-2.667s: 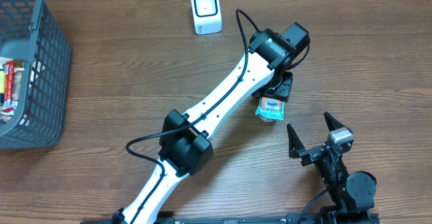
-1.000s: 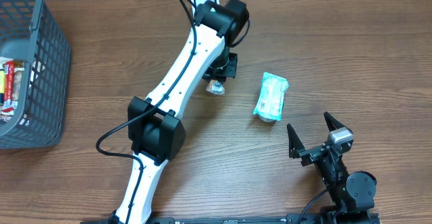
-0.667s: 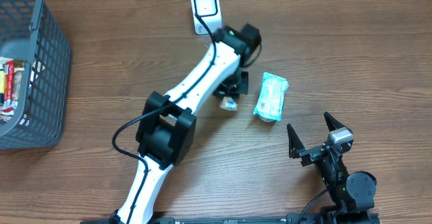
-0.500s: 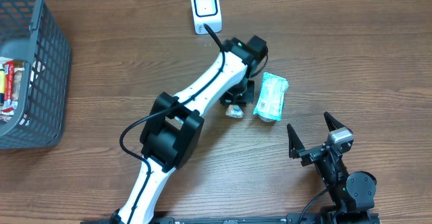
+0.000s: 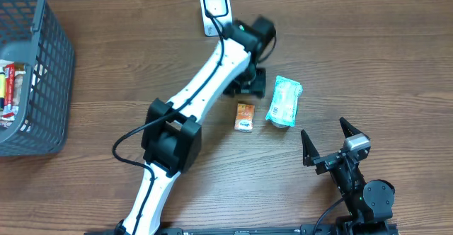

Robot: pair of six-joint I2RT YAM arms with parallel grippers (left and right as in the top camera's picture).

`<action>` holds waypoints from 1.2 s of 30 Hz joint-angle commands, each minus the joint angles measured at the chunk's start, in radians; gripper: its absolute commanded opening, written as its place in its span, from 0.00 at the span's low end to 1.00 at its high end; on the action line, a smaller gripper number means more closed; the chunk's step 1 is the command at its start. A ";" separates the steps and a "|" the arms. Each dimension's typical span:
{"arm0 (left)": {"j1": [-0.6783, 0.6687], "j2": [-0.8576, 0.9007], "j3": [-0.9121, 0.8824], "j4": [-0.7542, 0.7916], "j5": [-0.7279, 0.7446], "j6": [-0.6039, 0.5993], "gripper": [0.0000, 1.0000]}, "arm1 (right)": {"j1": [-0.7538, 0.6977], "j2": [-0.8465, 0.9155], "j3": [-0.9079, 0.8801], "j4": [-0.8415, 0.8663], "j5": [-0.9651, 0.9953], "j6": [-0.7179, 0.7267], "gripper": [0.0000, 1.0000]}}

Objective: Scan the item barcode

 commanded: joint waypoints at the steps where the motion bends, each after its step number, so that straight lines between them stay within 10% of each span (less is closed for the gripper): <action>1: -0.006 -0.019 0.103 -0.017 0.066 0.156 0.75 | -0.006 -0.008 -0.011 0.005 0.010 0.007 1.00; 21: -0.182 -0.015 0.060 0.125 -0.022 0.113 1.00 | -0.006 -0.008 -0.011 0.005 0.010 0.007 1.00; 36: -0.216 0.024 0.058 0.150 -0.135 0.016 0.95 | -0.006 -0.008 -0.011 0.005 0.010 0.007 1.00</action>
